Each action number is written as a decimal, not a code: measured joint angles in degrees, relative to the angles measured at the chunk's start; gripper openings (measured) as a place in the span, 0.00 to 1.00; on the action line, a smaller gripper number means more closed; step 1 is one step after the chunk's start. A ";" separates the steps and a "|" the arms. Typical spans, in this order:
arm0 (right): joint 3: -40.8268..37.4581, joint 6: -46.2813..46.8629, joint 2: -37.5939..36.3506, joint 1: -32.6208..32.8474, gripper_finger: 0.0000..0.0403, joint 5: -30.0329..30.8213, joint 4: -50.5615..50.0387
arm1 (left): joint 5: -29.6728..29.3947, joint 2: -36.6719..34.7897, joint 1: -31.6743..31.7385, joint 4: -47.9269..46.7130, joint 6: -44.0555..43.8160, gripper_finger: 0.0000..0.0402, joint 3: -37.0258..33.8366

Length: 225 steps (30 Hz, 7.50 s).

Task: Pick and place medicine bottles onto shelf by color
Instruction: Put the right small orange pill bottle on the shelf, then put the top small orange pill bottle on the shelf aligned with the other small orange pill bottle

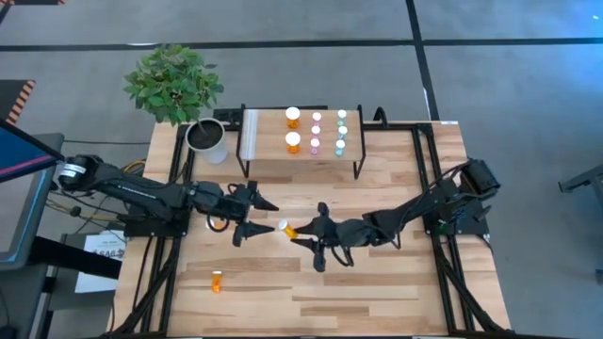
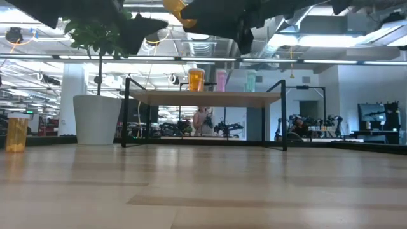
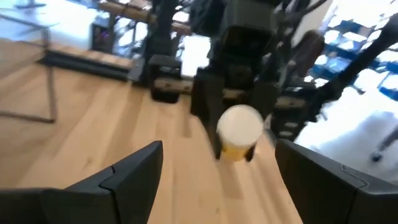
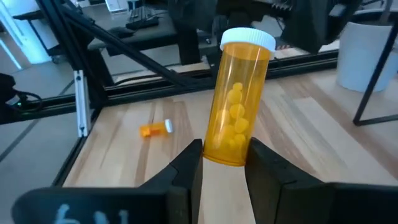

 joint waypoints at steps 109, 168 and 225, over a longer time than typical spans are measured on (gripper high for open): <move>0.02 4.92 -0.86 -2.37 0.70 -1.07 -8.03 | -17.10 0.72 12.84 -51.61 4.73 0.27 30.02; 0.02 5.06 -0.84 -2.34 0.70 -1.09 -8.79 | -3.93 26.28 48.41 -52.42 15.57 0.52 43.19; 0.02 5.52 -0.81 -1.80 0.70 -1.13 -7.56 | -14.80 -15.38 -21.12 -86.32 -38.66 0.58 5.42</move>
